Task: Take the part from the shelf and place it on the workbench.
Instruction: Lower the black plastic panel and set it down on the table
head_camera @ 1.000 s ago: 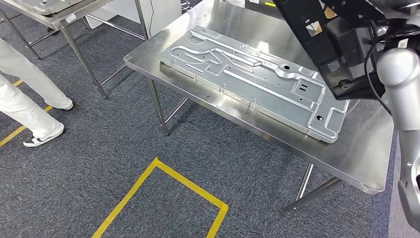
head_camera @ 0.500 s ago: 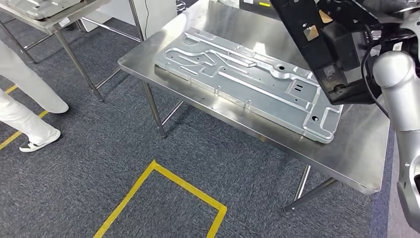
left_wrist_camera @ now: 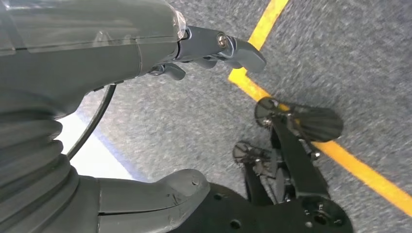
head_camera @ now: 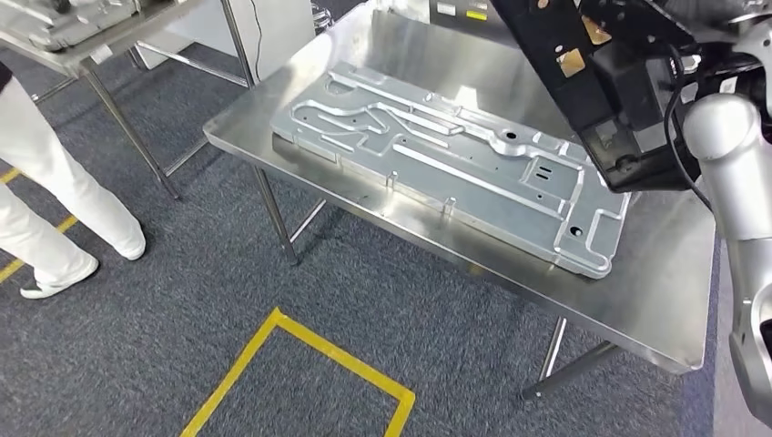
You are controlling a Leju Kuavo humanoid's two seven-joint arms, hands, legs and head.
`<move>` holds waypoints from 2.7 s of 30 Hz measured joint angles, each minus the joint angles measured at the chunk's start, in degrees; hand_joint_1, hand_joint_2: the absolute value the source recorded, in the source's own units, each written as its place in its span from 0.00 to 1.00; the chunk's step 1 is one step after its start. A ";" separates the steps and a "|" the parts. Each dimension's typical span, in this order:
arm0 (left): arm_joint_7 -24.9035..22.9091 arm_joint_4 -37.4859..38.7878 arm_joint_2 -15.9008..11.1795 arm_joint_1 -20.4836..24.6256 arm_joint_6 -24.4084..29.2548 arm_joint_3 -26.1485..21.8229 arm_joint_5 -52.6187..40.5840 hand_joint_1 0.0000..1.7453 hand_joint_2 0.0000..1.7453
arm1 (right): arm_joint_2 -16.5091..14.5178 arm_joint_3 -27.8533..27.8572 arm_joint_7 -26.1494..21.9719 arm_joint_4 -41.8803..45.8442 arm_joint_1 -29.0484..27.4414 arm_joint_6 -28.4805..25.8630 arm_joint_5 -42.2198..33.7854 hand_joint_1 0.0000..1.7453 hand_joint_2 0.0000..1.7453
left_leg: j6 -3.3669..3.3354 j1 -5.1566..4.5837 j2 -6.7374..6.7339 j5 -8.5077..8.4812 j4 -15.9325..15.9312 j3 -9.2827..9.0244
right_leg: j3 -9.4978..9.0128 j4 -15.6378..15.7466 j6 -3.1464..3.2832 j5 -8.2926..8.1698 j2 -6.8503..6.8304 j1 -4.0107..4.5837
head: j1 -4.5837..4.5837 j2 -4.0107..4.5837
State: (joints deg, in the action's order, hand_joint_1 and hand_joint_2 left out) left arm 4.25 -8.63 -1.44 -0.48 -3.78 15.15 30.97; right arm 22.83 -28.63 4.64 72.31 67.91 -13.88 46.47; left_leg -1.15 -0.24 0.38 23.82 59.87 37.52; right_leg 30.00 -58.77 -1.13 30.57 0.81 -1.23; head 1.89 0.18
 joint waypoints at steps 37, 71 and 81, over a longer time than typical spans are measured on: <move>0.65 0.00 0.24 -0.15 -0.09 0.02 0.00 0.00 1.00 | 1.32 -0.33 0.38 -0.03 -6.07 0.14 -0.17 1.00 1.00 | -1.34 0.83 -0.09 -0.31 -1.75 -1.38 | 4.42 -7.32 -0.94 2.57 -0.45 -0.21 | -0.43 -0.01; -0.38 0.00 -0.61 -0.38 -1.09 -0.81 3.06 0.00 0.00 | 0.19 0.92 -2.97 -11.06 -9.34 4.26 -1.71 0.00 0.00 | -1.03 0.00 0.02 2.95 -1.87 -5.17 | 5.36 0.18 0.98 -6.26 -0.64 1.39 | -0.58 -0.01; -0.71 0.00 -0.43 -0.30 -0.33 -1.14 2.96 0.00 0.00 | -1.36 -0.54 -3.01 -18.48 -5.49 5.01 -2.07 0.00 0.00 | -1.07 -0.06 0.07 2.97 -1.82 -5.14 | 5.35 0.21 0.89 -6.22 -0.71 1.36 | -0.58 -0.01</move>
State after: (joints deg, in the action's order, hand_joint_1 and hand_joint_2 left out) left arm 3.54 -8.63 -1.87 -0.77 -4.11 14.00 33.93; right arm 21.47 -29.17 1.63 53.83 62.42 -8.88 44.41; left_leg -2.22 -0.30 0.45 26.78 58.05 32.37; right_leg 35.35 -58.56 -0.24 24.35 0.09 0.13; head 1.31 0.17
